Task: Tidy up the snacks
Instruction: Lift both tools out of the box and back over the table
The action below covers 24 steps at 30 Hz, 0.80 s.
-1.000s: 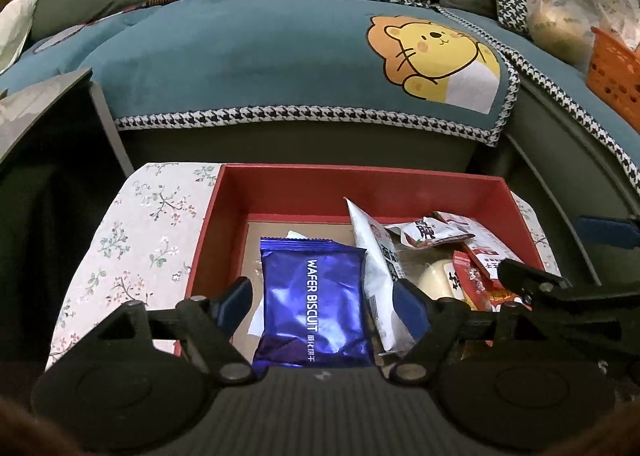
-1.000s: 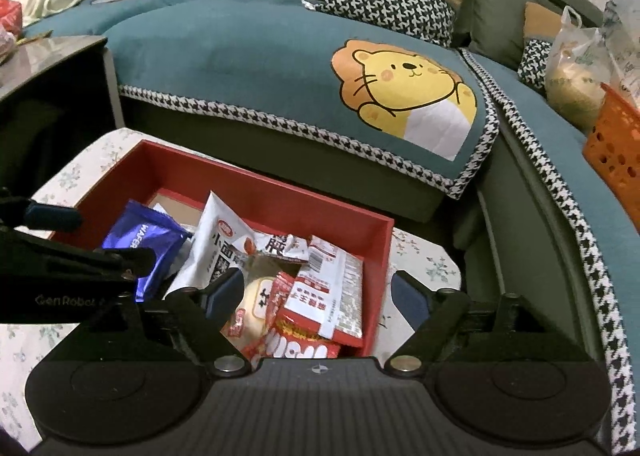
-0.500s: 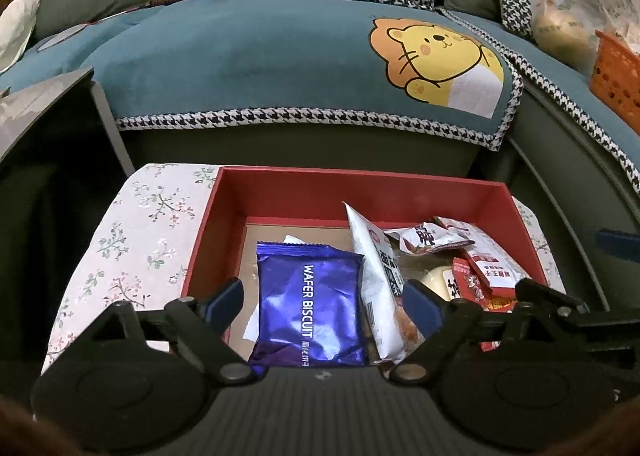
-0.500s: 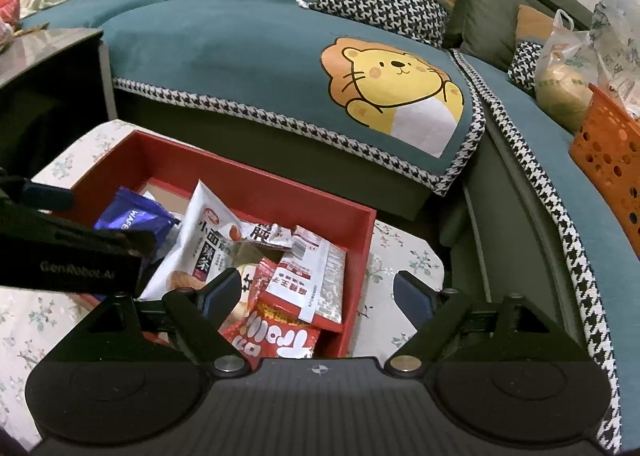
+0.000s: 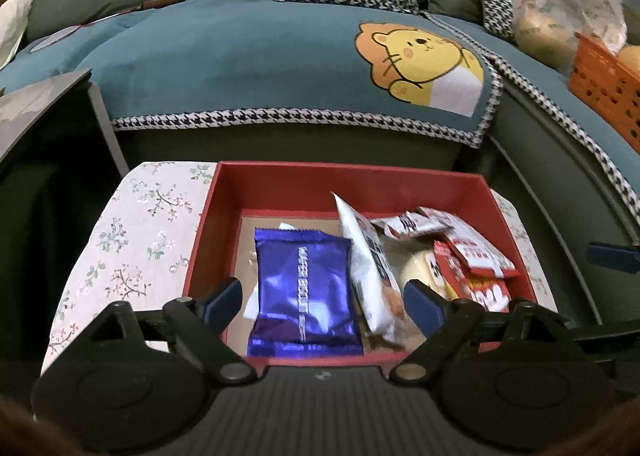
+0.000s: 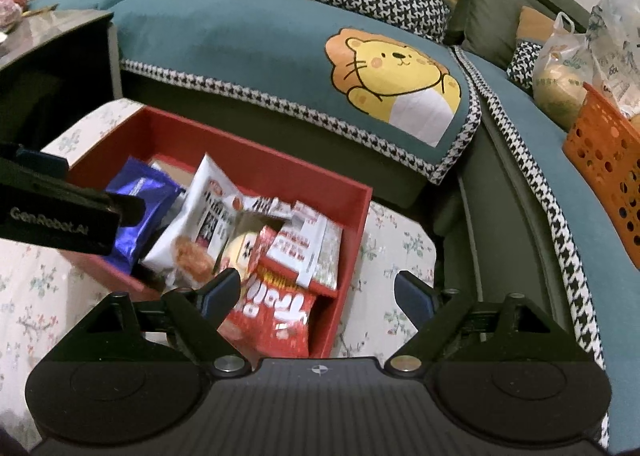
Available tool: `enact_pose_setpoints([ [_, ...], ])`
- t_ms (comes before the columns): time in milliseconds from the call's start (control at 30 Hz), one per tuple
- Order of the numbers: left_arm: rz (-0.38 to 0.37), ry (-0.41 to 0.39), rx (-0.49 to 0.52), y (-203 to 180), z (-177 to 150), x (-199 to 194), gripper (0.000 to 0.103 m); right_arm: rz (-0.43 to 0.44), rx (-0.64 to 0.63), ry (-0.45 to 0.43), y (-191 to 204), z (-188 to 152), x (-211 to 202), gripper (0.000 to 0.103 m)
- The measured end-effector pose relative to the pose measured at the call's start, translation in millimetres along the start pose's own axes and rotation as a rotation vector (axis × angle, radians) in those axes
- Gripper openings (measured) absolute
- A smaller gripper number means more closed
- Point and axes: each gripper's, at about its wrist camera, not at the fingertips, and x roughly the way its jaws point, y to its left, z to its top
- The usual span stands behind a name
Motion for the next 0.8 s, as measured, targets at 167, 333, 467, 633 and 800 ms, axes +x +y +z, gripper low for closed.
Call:
enact_pose_setpoints([
  [167, -0.024, 0.016, 0.037, -4.2, -14.7, -12.8, 0.103, 0.026, -0.007, 0.037, 2.3, -19.2, -6.6, 0.091],
  [333, -0.063, 0.069, 0.042, -5.4, -37.2, -18.9, 0.103, 0.053, 0.004, 0.082, 2.1, -38.6, -10.5, 0.092],
  [467, -0.084, 0.151, -0.007, -6.0, -55.6, -8.1, 0.103, 0.071, 0.007, 0.117, 1.9, -49.9, -10.1, 0.092],
  [633, -0.080, 0.235, -0.074, -11.1, -72.0, 12.6, 0.103, 0.081, 0.030, 0.157, -6.2, -58.9, -4.1, 0.092],
  [800, -0.040, 0.261, -0.170, -15.4, -75.1, 30.9, 0.103, 0.075, 0.053, 0.186, -18.3, -68.4, 2.7, 0.092],
])
